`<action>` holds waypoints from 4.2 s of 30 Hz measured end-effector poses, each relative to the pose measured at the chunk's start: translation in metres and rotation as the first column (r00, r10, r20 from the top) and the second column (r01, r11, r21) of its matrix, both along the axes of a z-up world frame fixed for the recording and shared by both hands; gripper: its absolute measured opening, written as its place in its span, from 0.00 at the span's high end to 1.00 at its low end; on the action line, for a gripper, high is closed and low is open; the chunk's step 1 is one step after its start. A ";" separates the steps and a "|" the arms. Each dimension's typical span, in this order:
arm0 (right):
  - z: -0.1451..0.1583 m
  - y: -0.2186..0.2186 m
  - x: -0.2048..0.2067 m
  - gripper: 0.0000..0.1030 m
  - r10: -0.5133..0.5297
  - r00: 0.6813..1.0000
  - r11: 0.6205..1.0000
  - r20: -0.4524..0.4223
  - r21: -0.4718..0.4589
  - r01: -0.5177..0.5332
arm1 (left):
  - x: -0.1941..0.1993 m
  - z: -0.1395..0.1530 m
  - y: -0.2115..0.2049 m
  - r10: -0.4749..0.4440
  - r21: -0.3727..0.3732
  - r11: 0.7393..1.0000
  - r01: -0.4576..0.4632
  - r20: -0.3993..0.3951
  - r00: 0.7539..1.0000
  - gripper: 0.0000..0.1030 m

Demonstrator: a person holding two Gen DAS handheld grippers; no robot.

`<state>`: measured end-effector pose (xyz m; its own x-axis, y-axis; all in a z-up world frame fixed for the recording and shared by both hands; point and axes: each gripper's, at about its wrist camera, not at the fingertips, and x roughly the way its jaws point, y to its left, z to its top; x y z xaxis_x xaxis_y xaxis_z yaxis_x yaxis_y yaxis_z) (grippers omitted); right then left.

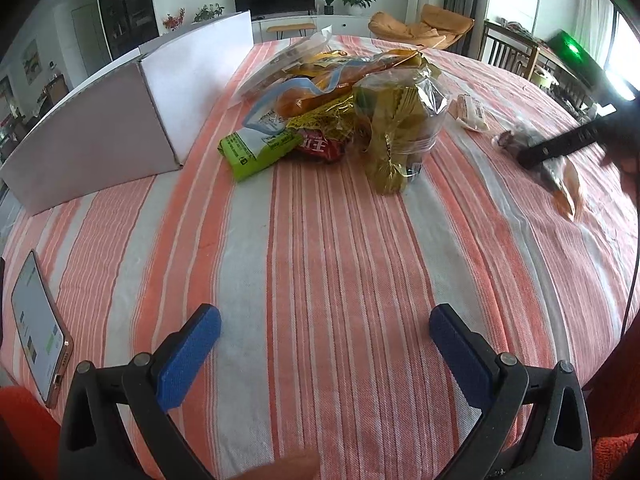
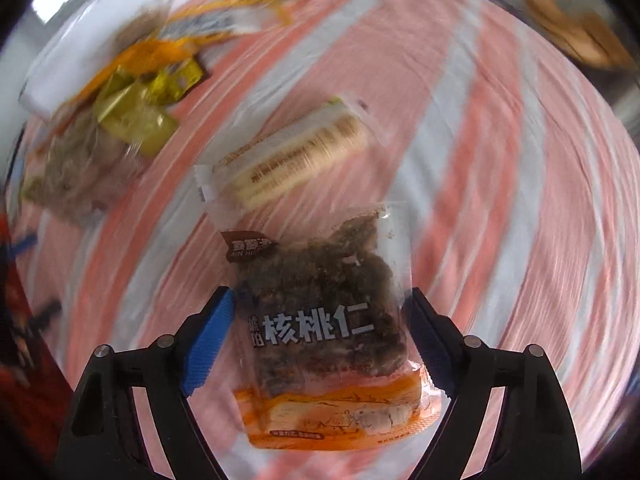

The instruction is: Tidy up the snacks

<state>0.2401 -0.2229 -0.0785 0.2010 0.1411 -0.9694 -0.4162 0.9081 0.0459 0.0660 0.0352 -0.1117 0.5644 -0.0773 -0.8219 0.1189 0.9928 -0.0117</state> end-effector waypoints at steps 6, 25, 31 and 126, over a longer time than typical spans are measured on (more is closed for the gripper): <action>0.005 -0.011 -0.038 0.13 -0.142 0.987 0.989 0.076 0.042 0.139 | 0.003 0.000 0.002 0.016 -0.002 1.000 -0.016 0.014 1.000 0.00; -0.003 -0.033 -0.104 0.06 -0.273 0.921 0.958 0.278 0.165 0.234 | 0.099 0.052 -0.051 -0.220 -0.349 0.903 0.250 0.126 0.967 0.02; -0.005 -0.056 -0.120 0.06 -0.290 0.913 0.950 0.286 0.198 0.240 | 0.054 0.068 -0.076 -0.495 -0.352 0.787 0.506 0.130 0.859 0.01; -0.017 -0.018 -0.096 0.04 -0.256 0.892 0.966 0.373 0.131 0.222 | 0.041 -0.001 -0.009 -0.003 0.001 1.000 0.003 -0.002 1.000 0.00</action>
<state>0.1438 -0.2404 -0.0958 0.5922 0.1177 -0.7971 -0.1875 0.9823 0.0058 0.1069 0.0260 -0.1131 0.5623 -0.0784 -0.8232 0.1222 0.9924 -0.0110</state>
